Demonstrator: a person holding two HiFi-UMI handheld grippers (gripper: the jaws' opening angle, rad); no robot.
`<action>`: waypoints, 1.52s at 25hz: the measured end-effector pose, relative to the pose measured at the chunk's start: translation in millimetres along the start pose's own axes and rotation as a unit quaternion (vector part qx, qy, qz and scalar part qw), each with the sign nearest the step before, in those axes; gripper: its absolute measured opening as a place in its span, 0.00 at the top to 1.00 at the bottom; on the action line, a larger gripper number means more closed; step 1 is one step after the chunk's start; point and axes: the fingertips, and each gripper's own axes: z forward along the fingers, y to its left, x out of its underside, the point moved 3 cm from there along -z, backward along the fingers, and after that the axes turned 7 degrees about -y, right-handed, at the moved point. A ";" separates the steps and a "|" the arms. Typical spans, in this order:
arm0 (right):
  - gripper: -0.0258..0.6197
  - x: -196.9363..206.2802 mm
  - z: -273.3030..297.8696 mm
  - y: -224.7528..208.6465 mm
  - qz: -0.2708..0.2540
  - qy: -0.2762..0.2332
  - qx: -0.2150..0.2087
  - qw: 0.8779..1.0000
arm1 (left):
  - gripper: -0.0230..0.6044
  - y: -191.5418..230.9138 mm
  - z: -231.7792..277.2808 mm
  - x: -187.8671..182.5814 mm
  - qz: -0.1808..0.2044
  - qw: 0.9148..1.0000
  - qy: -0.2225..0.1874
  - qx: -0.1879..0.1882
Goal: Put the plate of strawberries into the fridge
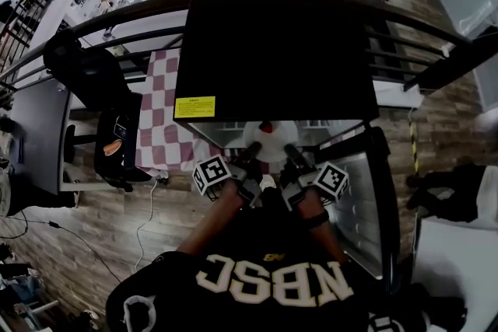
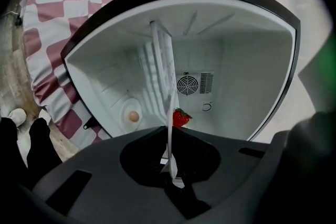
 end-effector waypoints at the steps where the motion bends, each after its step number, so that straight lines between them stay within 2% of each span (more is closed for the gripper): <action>1: 0.90 -1.4 2.7 1.3 -0.005 0.002 -0.003 1.000 | 0.91 -0.6 2.1 -1.4 -0.001 1.000 -0.002 0.002; 4: 0.90 -5.1 11.3 3.3 -0.025 0.006 -0.014 1.000 | 0.91 0.4 7.7 -6.1 0.003 1.000 -0.006 0.007; 8: 0.90 -7.7 20.6 -1.4 -0.026 0.007 -0.026 0.999 | 0.91 1.1 10.8 -10.3 0.008 1.000 -0.012 0.009; 15: 0.90 -10.9 27.2 -1.3 -0.056 0.015 -0.013 0.998 | 0.91 -2.0 16.3 -12.6 -0.004 1.000 -0.022 0.016; 20: 0.90 -10.8 33.0 5.1 -0.076 0.024 -0.031 0.996 | 0.91 -1.3 18.3 -16.9 0.001 0.999 -0.032 0.021; 24: 0.90 -11.3 33.5 4.9 -0.101 0.024 -0.023 0.994 | 0.90 -4.2 18.6 -17.0 0.006 0.999 -0.035 0.021; 28: 0.77 -13.5 35.0 4.1 -0.143 0.016 -0.015 0.989 | 0.84 -1.7 19.6 -19.7 0.004 0.999 -0.036 0.020; 34: 0.70 -12.9 31.6 8.0 -0.150 0.006 -0.024 0.988 | 0.75 0.8 15.6 -21.3 0.013 0.999 -0.035 0.023; 38: 0.68 -12.4 24.2 9.7 -0.197 -0.005 -0.019 0.980 | 0.70 -5.8 10.1 -18.4 0.056 0.998 -0.018 0.037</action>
